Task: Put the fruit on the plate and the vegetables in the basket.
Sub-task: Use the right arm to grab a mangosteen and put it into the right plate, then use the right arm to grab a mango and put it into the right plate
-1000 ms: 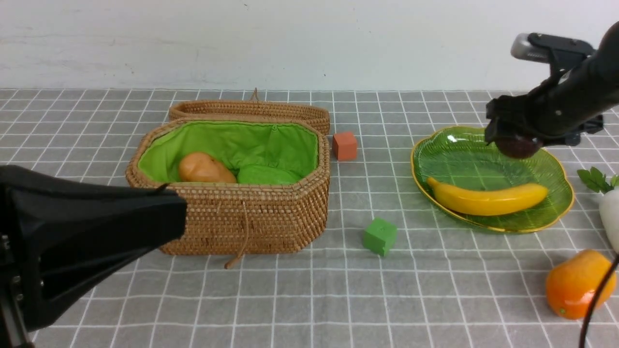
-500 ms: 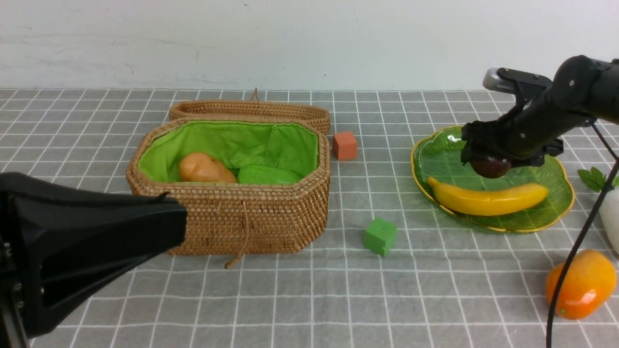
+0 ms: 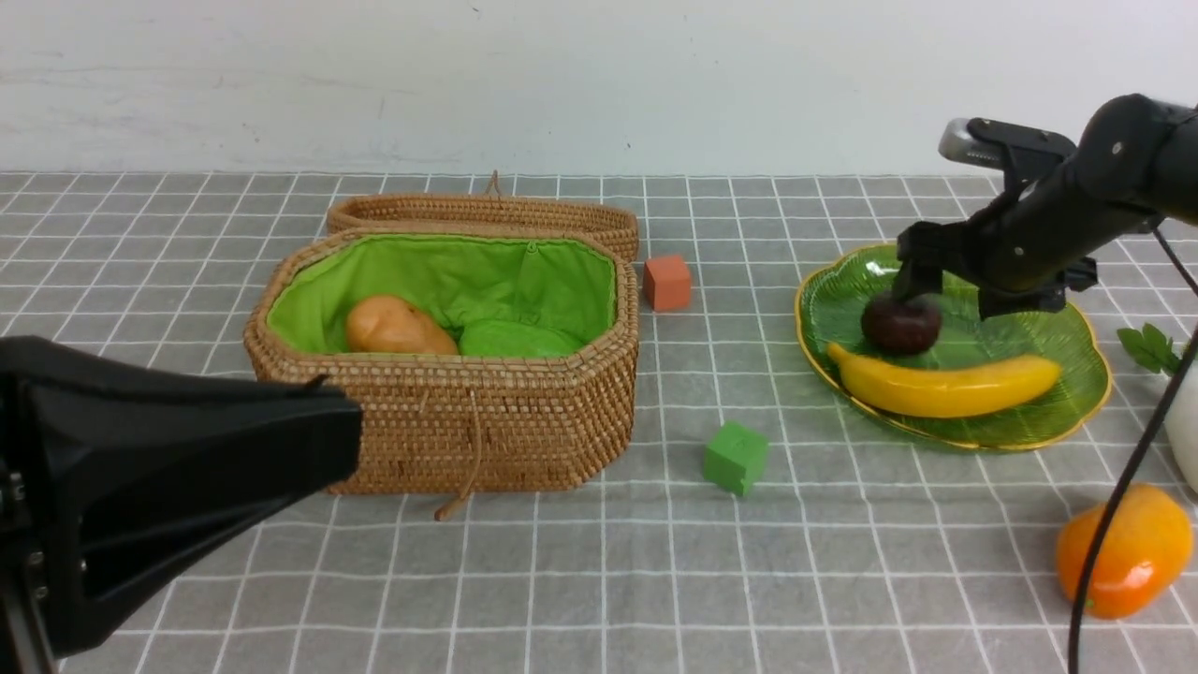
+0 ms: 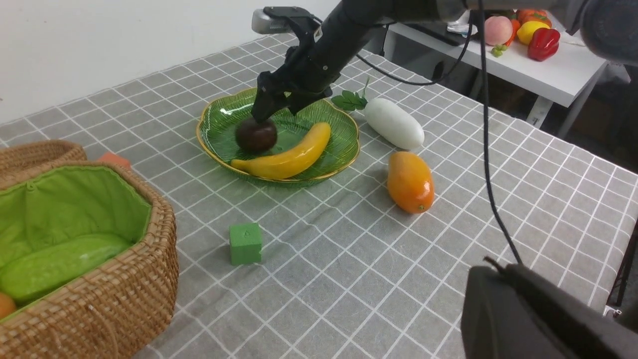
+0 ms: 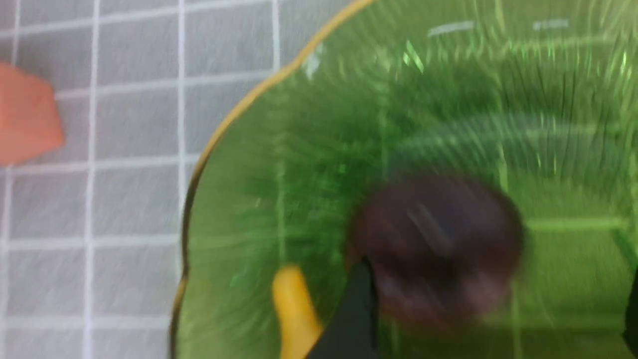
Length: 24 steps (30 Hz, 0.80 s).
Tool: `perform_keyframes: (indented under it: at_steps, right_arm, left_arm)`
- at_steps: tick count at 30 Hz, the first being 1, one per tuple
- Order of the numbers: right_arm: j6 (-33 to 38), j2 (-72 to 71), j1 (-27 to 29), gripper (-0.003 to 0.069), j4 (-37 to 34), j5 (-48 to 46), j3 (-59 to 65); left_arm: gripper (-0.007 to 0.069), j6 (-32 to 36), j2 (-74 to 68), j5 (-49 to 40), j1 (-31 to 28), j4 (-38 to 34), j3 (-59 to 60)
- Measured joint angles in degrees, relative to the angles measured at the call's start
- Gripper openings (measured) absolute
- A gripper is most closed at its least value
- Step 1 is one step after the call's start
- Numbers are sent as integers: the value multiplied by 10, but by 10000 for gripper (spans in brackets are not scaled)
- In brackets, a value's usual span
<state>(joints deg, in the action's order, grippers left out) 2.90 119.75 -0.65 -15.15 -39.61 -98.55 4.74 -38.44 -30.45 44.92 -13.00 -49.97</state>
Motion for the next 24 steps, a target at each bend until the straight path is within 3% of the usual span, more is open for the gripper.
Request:
perform_keyframes:
  at_steps: [5,7,10,12,15,18,19,21,24]
  right_arm:
    - [0,-109,0,490,41,-159,16]
    - [-8,-141,0,427,54,-182,43]
    - [-79,-238,6,304,80,-202,158]
    - [-121,-280,18,288,89,-194,224]
    - [-173,-315,46,316,93,-172,299]
    - [-230,-321,90,467,97,-122,372]
    - [-231,-320,91,477,97,-119,375]
    - [-239,-301,105,587,92,-73,399]
    - [-236,-267,107,665,62,-27,402]
  left_arm:
    - [-13,0,0,0,0,0,0]
    - [-13,0,0,0,0,0,0]
    - [-13,0,0,0,0,0,0]
    - [-13,0,0,0,0,0,0]
    - [-13,0,0,0,0,0,0]
    - [-13,0,0,-2,0,0,0]
    - [-13,0,0,-2,0,0,0]
    - [-13,0,0,-9,0,0,0]
    - [-13,0,-1,-13,0,0,0]
